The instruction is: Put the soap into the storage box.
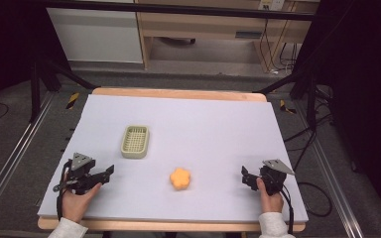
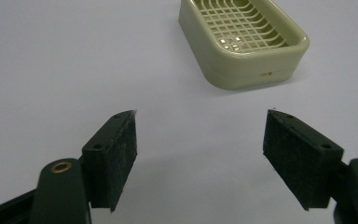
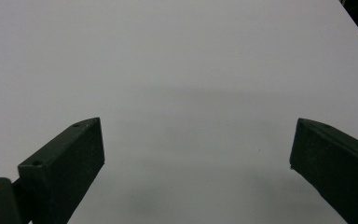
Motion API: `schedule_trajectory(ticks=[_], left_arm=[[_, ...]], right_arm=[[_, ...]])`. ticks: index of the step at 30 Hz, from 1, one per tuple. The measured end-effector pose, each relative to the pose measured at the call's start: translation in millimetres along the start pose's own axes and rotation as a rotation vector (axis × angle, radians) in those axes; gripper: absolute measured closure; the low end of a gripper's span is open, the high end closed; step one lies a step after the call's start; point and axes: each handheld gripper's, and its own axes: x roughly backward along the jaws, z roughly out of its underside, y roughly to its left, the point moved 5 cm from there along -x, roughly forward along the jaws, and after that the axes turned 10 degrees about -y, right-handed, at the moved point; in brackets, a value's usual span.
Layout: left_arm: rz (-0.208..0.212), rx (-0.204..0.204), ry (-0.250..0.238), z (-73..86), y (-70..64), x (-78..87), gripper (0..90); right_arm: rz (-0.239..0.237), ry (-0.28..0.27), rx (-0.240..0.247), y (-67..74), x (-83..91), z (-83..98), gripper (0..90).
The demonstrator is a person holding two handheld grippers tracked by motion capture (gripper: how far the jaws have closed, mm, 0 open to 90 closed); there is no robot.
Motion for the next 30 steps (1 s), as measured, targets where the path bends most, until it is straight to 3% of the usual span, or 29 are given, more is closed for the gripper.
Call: schedule_trajectory(ticks=[9, 15, 19, 30], left_arm=[[0.017, -0.001, -0.021, -1.6, -6.2, 3.2, 30.7], [0.041, -0.023, -0.014, -0.5, -15.8, 2.2, 31.3], [0.054, -0.044, -0.012, -0.5, -21.8, 1.8, 31.3], [0.053, -0.049, -0.014, -0.5, -23.3, 1.6, 31.2]], right_arm=[[-0.011, -0.009, -0.033, -1.6, 2.8, 0.1, 3.4], [-0.012, -0.016, -0.026, -0.9, 3.4, -0.1, 3.3], [0.000, -0.021, 0.004, 1.1, 3.6, 0.1, 3.3], [0.003, -0.061, 0.010, 1.3, 7.2, -0.6, 3.0]])
